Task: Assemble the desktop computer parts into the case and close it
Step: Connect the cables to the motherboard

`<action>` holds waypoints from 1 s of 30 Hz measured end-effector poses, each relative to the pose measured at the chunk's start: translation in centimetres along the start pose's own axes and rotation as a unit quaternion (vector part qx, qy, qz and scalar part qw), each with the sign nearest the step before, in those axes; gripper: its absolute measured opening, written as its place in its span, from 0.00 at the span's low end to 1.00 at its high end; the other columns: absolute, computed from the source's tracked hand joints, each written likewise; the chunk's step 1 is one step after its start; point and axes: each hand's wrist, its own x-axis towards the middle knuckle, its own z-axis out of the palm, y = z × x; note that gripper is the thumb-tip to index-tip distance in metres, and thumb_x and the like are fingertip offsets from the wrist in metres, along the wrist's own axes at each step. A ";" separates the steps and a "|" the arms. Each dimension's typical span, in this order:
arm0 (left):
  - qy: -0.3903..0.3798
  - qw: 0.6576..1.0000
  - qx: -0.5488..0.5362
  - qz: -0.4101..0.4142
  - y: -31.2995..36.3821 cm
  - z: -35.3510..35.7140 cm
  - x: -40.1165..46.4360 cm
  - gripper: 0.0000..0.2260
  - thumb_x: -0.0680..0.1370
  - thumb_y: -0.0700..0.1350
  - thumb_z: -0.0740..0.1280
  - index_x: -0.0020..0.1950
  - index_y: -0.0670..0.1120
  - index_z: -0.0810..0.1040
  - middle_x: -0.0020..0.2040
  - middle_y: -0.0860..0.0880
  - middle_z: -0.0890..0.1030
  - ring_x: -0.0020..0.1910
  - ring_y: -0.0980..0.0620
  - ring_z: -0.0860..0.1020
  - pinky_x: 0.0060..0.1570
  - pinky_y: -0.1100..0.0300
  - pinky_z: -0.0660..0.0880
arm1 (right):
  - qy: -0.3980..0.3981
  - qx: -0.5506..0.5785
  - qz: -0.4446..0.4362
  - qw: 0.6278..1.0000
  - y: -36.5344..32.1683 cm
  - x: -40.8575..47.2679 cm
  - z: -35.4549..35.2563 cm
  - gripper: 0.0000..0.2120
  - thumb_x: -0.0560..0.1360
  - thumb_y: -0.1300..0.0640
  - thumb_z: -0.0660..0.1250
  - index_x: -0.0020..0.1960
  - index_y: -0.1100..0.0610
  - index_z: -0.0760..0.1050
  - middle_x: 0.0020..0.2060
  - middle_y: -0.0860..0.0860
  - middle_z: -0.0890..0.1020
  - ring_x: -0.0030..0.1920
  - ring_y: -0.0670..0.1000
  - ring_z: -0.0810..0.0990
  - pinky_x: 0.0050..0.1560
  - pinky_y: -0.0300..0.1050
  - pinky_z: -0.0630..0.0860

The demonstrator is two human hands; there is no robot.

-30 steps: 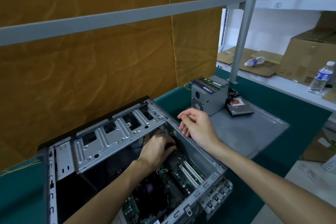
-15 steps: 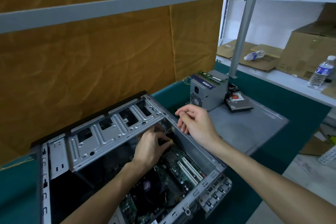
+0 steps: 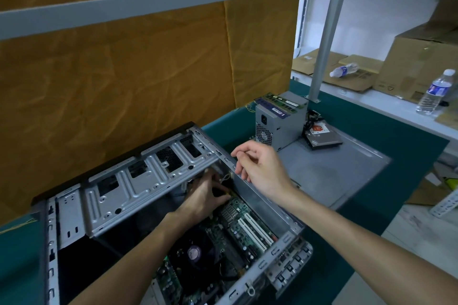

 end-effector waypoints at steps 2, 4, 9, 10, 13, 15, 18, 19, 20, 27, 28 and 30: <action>0.004 1.000 -0.011 0.008 0.2 0.3 0.4 0.25 0.74 0.47 0.78 0.63 0.52 0.67 0.47 0.58 0.85 0.46 0.57 0.84 0.47 0.50 0.82 | -0.006 -0.004 -0.004 1.000 0.1 -0.1 0.0 0.09 0.82 0.64 0.63 0.49 0.56 0.80 0.33 0.52 0.83 0.30 0.48 0.79 0.33 0.38 0.75; 0.019 1.000 -0.017 0.017 0.2 0.6 0.7 0.25 0.73 0.47 0.79 0.63 0.52 0.69 0.48 0.56 0.84 0.48 0.60 0.84 0.53 0.51 0.81 | -0.010 -0.009 -0.005 1.000 0.1 0.0 0.1 0.09 0.82 0.63 0.63 0.49 0.55 0.80 0.33 0.51 0.83 0.30 0.47 0.79 0.33 0.39 0.75; 0.054 0.997 -0.040 0.027 0.3 1.0 1.0 0.23 0.72 0.49 0.80 0.60 0.54 0.71 0.52 0.57 0.81 0.52 0.64 0.80 0.55 0.61 0.77 | -0.008 -0.014 -0.001 1.000 0.0 0.1 0.2 0.09 0.82 0.61 0.63 0.49 0.53 0.80 0.32 0.50 0.83 0.29 0.46 0.78 0.34 0.40 0.76; 0.057 0.997 -0.038 0.027 0.3 0.9 1.0 0.23 0.72 0.49 0.80 0.60 0.54 0.71 0.53 0.58 0.80 0.52 0.66 0.79 0.55 0.63 0.76 | -0.009 -0.016 0.000 1.000 -0.1 0.1 0.2 0.09 0.82 0.61 0.63 0.49 0.53 0.80 0.33 0.50 0.83 0.29 0.46 0.78 0.35 0.39 0.76; 0.062 0.997 -0.036 0.021 0.5 1.1 1.3 0.21 0.72 0.51 0.80 0.58 0.51 0.74 0.51 0.56 0.81 0.51 0.61 0.80 0.53 0.63 0.76 | -0.007 -0.015 0.004 1.000 -0.1 0.1 0.3 0.09 0.82 0.61 0.63 0.49 0.53 0.80 0.33 0.50 0.84 0.29 0.46 0.78 0.34 0.38 0.75; 0.076 0.996 -0.052 0.017 0.5 1.2 1.4 0.20 0.71 0.52 0.80 0.55 0.53 0.74 0.49 0.55 0.80 0.49 0.59 0.79 0.49 0.67 0.74 | 0.001 -0.006 0.004 1.000 -0.1 -0.1 0.1 0.09 0.82 0.62 0.63 0.49 0.54 0.80 0.33 0.51 0.84 0.29 0.46 0.79 0.33 0.37 0.75; 0.063 0.997 -0.032 0.030 0.2 1.2 1.6 0.16 0.71 0.55 0.79 0.51 0.50 0.78 0.47 0.54 0.81 0.47 0.57 0.79 0.46 0.65 0.73 | 0.024 0.028 0.020 0.999 -0.1 -0.1 -0.1 0.09 0.82 0.64 0.63 0.49 0.56 0.80 0.33 0.53 0.83 0.30 0.48 0.79 0.30 0.38 0.74; 0.045 0.998 -0.027 0.033 0.1 1.2 1.7 0.15 0.72 0.55 0.79 0.48 0.48 0.80 0.45 0.53 0.82 0.45 0.55 0.80 0.45 0.61 0.75 | 0.034 0.040 0.032 0.998 -0.1 0.0 -0.1 0.09 0.82 0.65 0.63 0.49 0.57 0.80 0.34 0.54 0.83 0.30 0.48 0.79 0.30 0.39 0.75; 0.027 0.999 -0.030 0.035 0.1 1.1 1.7 0.13 0.72 0.55 0.78 0.45 0.47 0.81 0.43 0.52 0.83 0.43 0.54 0.81 0.45 0.58 0.77 | 0.042 0.046 0.043 0.997 -0.3 0.3 -0.1 0.09 0.82 0.65 0.63 0.49 0.58 0.80 0.34 0.54 0.83 0.31 0.49 0.79 0.29 0.40 0.75; -0.003 0.997 -0.053 0.055 -0.2 0.4 1.9 0.08 0.72 0.44 0.79 0.42 0.55 0.83 0.42 0.62 0.81 0.44 0.73 0.76 0.43 0.78 0.68 | 0.027 -0.065 0.039 0.997 -1.0 2.5 1.7 0.07 0.82 0.61 0.63 0.50 0.53 0.80 0.39 0.46 0.84 0.39 0.42 0.81 0.46 0.42 0.79; -0.010 0.997 -0.064 0.053 -0.4 0.3 2.0 0.06 0.72 0.43 0.79 0.45 0.51 0.85 0.43 0.61 0.81 0.44 0.74 0.76 0.44 0.79 0.68 | 0.026 -0.061 0.042 0.997 -0.8 2.5 1.7 0.08 0.83 0.61 0.62 0.50 0.53 0.79 0.39 0.46 0.84 0.38 0.42 0.81 0.46 0.42 0.79; -0.012 0.996 -0.079 0.050 -0.5 0.3 2.1 0.05 0.73 0.41 0.78 0.47 0.45 0.87 0.44 0.60 0.81 0.44 0.75 0.76 0.45 0.79 0.69 | 0.034 -0.048 0.047 0.997 -0.4 2.4 1.4 0.11 0.83 0.64 0.60 0.49 0.52 0.79 0.38 0.46 0.84 0.38 0.44 0.81 0.45 0.43 0.79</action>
